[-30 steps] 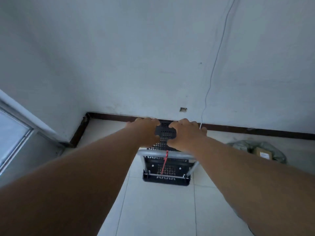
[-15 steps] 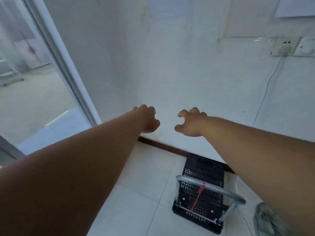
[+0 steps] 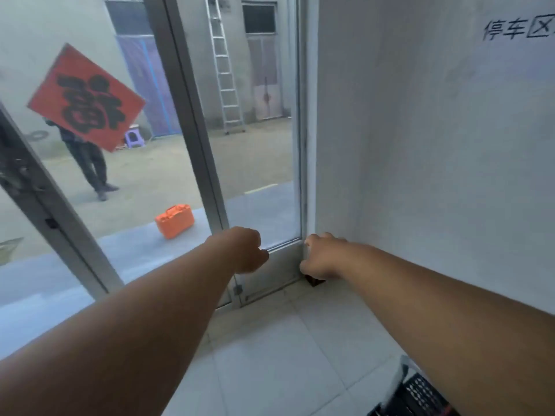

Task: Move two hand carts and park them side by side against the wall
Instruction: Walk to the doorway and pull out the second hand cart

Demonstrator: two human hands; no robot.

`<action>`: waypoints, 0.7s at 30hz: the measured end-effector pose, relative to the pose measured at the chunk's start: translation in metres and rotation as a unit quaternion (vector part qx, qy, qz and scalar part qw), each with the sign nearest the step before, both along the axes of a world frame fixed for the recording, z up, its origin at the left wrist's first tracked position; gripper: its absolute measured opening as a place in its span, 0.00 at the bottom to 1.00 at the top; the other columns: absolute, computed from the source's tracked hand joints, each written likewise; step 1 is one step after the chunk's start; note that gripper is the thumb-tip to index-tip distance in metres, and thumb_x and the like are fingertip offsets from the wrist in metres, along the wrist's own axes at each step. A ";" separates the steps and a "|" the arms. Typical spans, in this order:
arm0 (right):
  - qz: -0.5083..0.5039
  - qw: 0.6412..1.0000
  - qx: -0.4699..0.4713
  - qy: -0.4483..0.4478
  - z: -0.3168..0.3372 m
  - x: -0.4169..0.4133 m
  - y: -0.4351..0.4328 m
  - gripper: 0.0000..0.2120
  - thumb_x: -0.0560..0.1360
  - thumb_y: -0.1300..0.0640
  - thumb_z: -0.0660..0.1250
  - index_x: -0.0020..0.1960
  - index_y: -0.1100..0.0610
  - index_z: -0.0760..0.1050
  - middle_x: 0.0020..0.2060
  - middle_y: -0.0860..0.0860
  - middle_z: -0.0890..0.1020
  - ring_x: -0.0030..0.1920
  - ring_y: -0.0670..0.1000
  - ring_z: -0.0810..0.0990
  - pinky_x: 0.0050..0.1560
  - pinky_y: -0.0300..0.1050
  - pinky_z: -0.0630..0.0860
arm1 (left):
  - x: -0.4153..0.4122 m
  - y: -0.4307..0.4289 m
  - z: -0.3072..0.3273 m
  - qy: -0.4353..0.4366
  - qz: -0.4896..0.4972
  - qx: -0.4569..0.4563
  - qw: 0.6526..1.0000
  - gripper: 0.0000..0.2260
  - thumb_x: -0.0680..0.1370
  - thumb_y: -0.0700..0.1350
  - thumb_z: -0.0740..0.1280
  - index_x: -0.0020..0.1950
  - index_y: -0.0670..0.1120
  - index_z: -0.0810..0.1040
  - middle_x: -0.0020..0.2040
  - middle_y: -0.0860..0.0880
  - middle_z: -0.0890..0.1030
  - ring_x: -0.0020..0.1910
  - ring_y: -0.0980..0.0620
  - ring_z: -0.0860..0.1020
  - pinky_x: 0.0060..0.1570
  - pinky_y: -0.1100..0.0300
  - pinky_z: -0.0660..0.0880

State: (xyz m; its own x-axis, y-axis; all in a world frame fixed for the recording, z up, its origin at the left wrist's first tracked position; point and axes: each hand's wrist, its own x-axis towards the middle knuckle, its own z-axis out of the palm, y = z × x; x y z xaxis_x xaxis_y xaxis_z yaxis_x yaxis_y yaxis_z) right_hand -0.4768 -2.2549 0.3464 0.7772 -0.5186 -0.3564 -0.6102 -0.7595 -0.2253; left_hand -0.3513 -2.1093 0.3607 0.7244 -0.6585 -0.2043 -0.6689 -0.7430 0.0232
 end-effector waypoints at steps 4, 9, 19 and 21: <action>0.118 0.993 0.005 -0.004 0.002 0.052 0.096 0.34 0.80 0.45 0.62 0.82 0.54 0.58 0.80 0.57 0.62 0.77 0.64 0.65 0.73 0.60 0.68 | 0.014 0.131 0.000 0.012 0.140 0.026 0.990 0.23 0.84 0.60 0.61 0.75 0.52 0.77 0.73 0.45 0.79 0.69 0.41 0.78 0.69 0.48 0.75; 0.271 0.962 0.029 -0.018 0.003 0.095 0.244 0.32 0.79 0.48 0.63 0.81 0.51 0.60 0.77 0.55 0.65 0.75 0.62 0.68 0.72 0.59 0.70 | 0.005 0.285 0.003 0.048 0.282 0.003 0.958 0.20 0.85 0.53 0.61 0.74 0.47 0.78 0.73 0.44 0.78 0.70 0.41 0.77 0.68 0.50 0.74; 0.502 0.865 0.009 -0.014 0.010 0.113 0.542 0.30 0.78 0.45 0.69 0.77 0.55 0.69 0.72 0.58 0.75 0.69 0.61 0.76 0.66 0.51 0.75 | -0.071 0.593 0.000 0.056 0.508 -0.007 0.860 0.15 0.83 0.53 0.63 0.59 0.46 0.82 0.58 0.43 0.83 0.55 0.42 0.82 0.50 0.52 0.76; 0.539 0.842 0.006 -0.016 0.008 0.108 0.606 0.29 0.79 0.47 0.67 0.76 0.56 0.68 0.71 0.59 0.75 0.69 0.61 0.76 0.65 0.50 0.74 | -0.091 0.652 -0.004 0.057 0.549 -0.010 0.834 0.13 0.82 0.51 0.63 0.56 0.45 0.82 0.57 0.42 0.83 0.56 0.40 0.82 0.46 0.53 0.73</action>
